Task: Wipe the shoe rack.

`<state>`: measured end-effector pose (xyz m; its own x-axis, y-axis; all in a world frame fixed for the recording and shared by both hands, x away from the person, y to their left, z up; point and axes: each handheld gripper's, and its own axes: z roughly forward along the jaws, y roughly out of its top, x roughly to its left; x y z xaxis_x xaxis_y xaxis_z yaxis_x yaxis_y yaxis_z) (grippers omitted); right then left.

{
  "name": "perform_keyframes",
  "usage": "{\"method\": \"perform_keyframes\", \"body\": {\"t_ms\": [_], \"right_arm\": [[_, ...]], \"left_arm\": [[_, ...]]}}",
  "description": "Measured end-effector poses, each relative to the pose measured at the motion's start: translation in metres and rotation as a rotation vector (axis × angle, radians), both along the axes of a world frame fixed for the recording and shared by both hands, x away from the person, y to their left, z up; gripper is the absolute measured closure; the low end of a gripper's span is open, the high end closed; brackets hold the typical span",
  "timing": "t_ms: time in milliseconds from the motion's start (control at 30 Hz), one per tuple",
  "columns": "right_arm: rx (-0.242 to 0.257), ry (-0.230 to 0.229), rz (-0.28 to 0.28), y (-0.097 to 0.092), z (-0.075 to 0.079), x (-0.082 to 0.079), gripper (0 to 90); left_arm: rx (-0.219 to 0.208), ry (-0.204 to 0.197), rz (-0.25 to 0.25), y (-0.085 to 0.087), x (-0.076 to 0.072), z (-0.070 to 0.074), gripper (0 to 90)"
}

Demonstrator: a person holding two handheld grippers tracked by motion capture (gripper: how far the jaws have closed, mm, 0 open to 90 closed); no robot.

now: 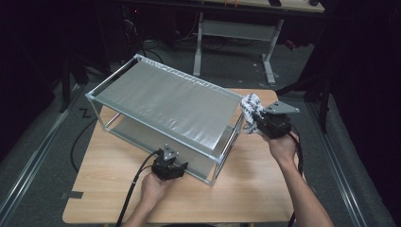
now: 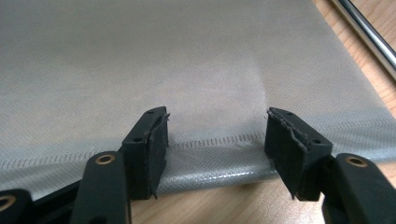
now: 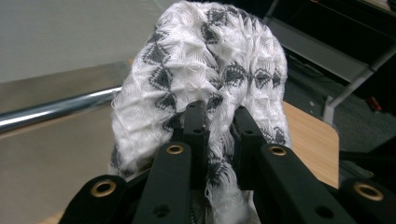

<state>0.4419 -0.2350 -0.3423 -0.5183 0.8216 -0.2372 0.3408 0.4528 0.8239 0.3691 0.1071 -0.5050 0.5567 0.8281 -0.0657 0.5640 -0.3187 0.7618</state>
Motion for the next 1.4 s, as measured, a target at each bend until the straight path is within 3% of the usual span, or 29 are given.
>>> {"method": "perform_keyframes", "body": {"t_ms": [200, 567, 1100, 1400], "right_arm": [[0.003, 0.02, -0.053, -0.005, -0.007, 0.01, 79.9], [-0.046, 0.084, -0.072, 0.007, -0.032, 0.029, 79.9], [0.03, 0.228, -0.122, 0.009, -0.09, 0.049, 80.0], [0.024, 0.323, -0.145, 0.009, -0.125, 0.054, 79.9]], "left_arm": [[0.005, -0.002, -0.002, 0.0, 0.0, 0.0, 40.1], [0.004, -0.002, -0.003, 0.001, 0.0, 0.0, 40.1], [0.003, -0.002, -0.002, 0.0, 0.0, 0.0, 40.1], [0.005, -0.002, -0.003, 0.001, 0.0, 0.0, 40.2]]}}
